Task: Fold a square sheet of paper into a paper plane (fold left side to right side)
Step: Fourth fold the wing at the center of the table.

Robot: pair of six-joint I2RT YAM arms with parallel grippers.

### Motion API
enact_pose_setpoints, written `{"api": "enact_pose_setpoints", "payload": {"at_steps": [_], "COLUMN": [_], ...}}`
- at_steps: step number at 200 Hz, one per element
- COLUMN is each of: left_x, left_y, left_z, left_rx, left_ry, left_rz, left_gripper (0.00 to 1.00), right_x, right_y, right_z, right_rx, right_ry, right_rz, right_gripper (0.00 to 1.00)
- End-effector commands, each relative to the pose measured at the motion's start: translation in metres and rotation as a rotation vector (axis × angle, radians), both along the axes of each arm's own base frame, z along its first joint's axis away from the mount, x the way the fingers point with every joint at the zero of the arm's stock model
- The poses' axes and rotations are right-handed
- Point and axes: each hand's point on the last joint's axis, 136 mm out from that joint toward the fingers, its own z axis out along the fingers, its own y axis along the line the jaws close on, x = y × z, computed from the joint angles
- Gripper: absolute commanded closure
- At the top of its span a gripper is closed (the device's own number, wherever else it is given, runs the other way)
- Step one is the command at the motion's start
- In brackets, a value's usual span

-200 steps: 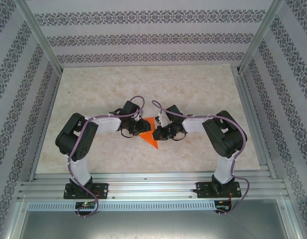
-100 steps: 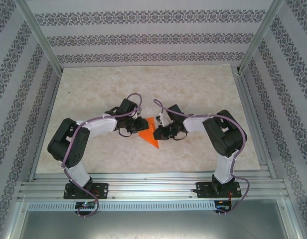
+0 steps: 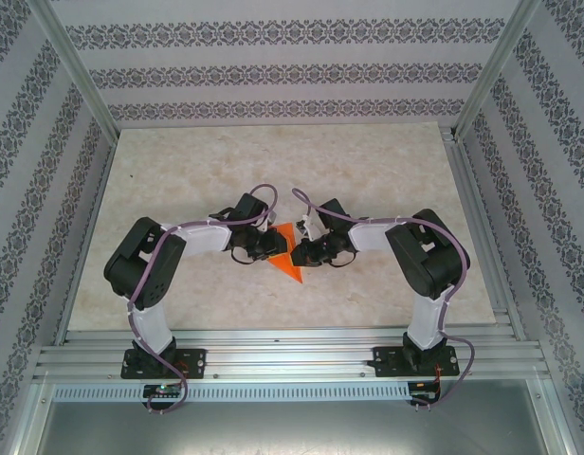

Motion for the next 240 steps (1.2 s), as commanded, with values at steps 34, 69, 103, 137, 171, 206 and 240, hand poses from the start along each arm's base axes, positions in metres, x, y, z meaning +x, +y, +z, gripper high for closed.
{"api": "enact_pose_setpoints", "payload": {"at_steps": [34, 69, 103, 137, 171, 206, 240], "left_x": [0.005, 0.007, 0.007, 0.007, 0.008, 0.009, 0.009], "left_y": [0.000, 0.000, 0.000, 0.000, -0.001, -0.002, -0.002], "left_z": [-0.009, -0.011, -0.011, -0.010, -0.008, -0.006, -0.004], "left_rx": [0.034, 0.033, 0.033, 0.033, 0.032, 0.025, 0.022], "left_ry": [-0.008, -0.007, -0.008, -0.009, -0.014, -0.014, -0.019], "left_rz": [0.016, 0.022, 0.023, 0.023, 0.025, 0.026, 0.026], "left_gripper": [0.76, 0.76, 0.76, 0.76, 0.76, 0.76, 0.75], "right_x": [0.012, 0.015, 0.012, 0.007, 0.002, -0.004, -0.001], "right_y": [-0.004, -0.005, -0.004, -0.002, 0.001, 0.002, 0.001], "right_z": [0.021, 0.027, 0.022, 0.016, 0.011, 0.005, 0.001], "right_rx": [0.014, 0.012, 0.001, -0.015, -0.047, -0.099, -0.104], "right_ry": [-0.062, -0.070, -0.057, -0.054, -0.056, -0.063, -0.054], "right_rz": [-0.007, -0.009, 0.002, 0.014, 0.037, 0.067, 0.061], "right_gripper": [0.78, 0.76, 0.74, 0.70, 0.70, 0.70, 0.80]}}
